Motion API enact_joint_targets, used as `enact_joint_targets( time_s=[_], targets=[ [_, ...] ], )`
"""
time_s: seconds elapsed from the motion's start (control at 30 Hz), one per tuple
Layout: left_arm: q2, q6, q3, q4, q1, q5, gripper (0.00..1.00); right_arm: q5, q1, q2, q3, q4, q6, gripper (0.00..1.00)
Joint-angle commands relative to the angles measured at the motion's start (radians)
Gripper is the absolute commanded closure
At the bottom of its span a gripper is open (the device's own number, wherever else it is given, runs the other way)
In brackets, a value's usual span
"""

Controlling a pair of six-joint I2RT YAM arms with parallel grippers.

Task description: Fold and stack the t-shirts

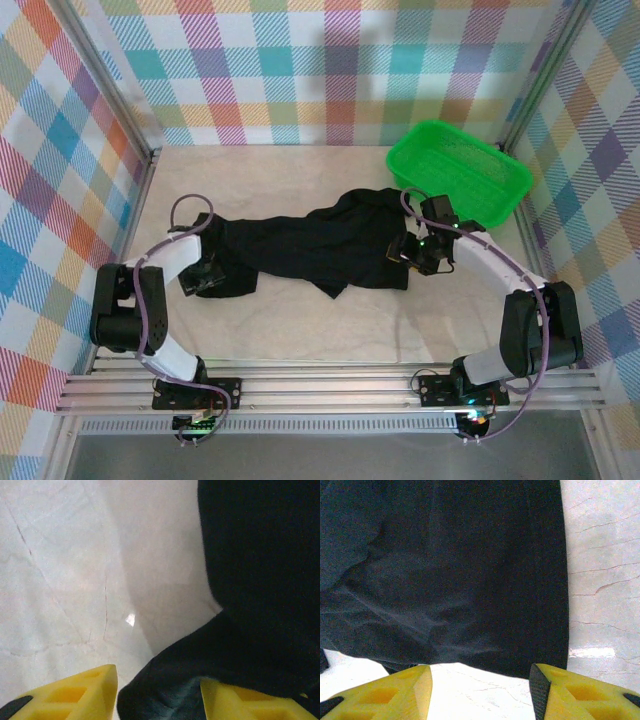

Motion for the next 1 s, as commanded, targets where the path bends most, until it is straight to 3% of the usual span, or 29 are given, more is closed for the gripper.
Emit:
enact_joint_targets(
  time_s=[0.0,0.17,0.27,0.4,0.57,0.97],
  targets=[
    [0.015,0.019,0.012,0.047,0.026,0.018,0.56,-0.025,0.005,-0.019,-0.009,-0.006,-0.008,0.45],
    [0.023,0.019,0.007,0.067,0.059,0.079,0.85,-0.003,0.005,-0.018,-0.010,-0.022,0.014,0.46],
    [-0.034,-0.016,0.004,0.044,0.068,0.083,1.00,0.082,0.003,-0.022,-0.016,-0.089,0.096,0.47],
    [-0.138,-0.114,-0.009,-0.009,0.070,0.090,1.00,0.098,-0.001,-0.025,-0.076,-0.081,0.230,0.49],
    [-0.223,-0.206,-0.017,-0.026,0.071,0.092,1.00,0.040,-0.001,0.057,-0.078,-0.052,0.288,0.51],
    [-0.261,-0.221,0.018,-0.042,0.071,0.123,1.00,-0.052,-0.001,0.181,-0.082,0.026,0.450,0.54]
  ],
)
